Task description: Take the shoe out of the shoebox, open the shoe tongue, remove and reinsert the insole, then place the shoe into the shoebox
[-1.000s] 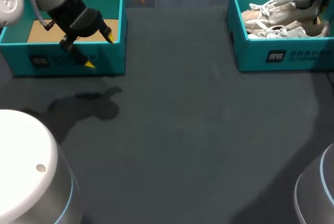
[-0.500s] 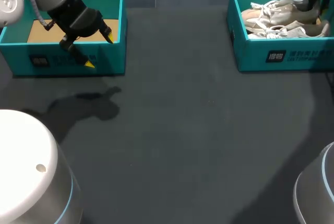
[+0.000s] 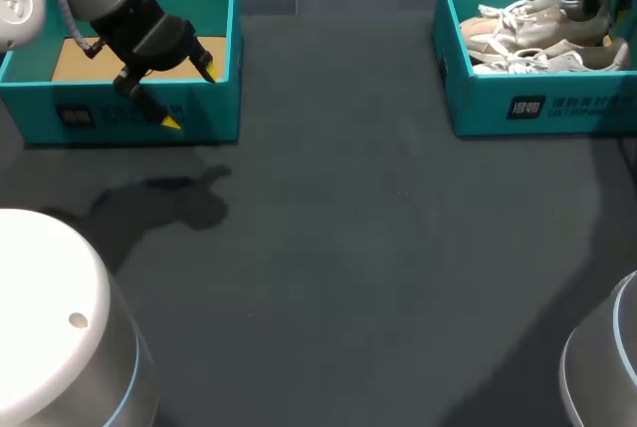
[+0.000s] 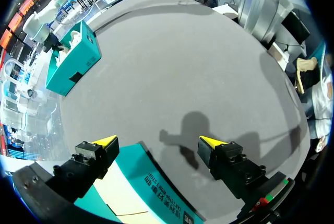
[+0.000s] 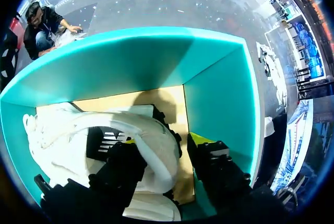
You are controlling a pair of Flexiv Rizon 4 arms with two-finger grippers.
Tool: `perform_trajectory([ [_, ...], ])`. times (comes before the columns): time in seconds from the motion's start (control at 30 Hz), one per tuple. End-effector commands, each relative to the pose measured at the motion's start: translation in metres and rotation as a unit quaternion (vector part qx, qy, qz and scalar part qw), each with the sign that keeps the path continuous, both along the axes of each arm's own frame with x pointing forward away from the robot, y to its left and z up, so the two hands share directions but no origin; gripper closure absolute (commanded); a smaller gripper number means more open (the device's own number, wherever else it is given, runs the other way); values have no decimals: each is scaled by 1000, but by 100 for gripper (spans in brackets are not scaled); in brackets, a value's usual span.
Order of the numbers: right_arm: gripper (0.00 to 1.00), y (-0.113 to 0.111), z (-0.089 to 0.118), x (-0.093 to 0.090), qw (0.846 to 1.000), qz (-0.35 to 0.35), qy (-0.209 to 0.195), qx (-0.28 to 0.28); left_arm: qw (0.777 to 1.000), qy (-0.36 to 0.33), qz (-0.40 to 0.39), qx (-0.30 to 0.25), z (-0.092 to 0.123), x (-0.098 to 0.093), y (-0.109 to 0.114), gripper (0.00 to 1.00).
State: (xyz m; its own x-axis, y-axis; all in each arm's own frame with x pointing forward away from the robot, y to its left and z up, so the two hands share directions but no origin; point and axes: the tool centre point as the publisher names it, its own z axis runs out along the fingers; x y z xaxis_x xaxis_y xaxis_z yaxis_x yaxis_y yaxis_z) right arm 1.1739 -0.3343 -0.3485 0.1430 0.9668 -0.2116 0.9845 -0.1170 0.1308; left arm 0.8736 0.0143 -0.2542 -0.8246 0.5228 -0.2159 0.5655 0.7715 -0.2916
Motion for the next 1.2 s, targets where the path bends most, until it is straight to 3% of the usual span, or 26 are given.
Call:
perform_trajectory([
  [0.03, 49, 3, 21, -12, 1000, -1, -11, -1, 1000, 0, 0, 1, 0, 0, 1, 0],
  [0.27, 42, 15, 52, -24, 1000, 1, -17, 5, 1000, 0, 0, 1, 0, 0, 1, 0],
  [0.6, 0, 37, 93, -50, 999, 10, -24, 35, 1000, 0, 0, 1, 0, 0, 1, 0],
  [1.03, 0, 69, 133, -88, 997, 39, -32, 53, 1000, 0, 0, 1, 0, 0, 1, 0],
  [1.2, 0, 80, 145, -102, 997, 44, -32, 55, 996, 14, 90, -14, 11, -6, 2, 0],
])
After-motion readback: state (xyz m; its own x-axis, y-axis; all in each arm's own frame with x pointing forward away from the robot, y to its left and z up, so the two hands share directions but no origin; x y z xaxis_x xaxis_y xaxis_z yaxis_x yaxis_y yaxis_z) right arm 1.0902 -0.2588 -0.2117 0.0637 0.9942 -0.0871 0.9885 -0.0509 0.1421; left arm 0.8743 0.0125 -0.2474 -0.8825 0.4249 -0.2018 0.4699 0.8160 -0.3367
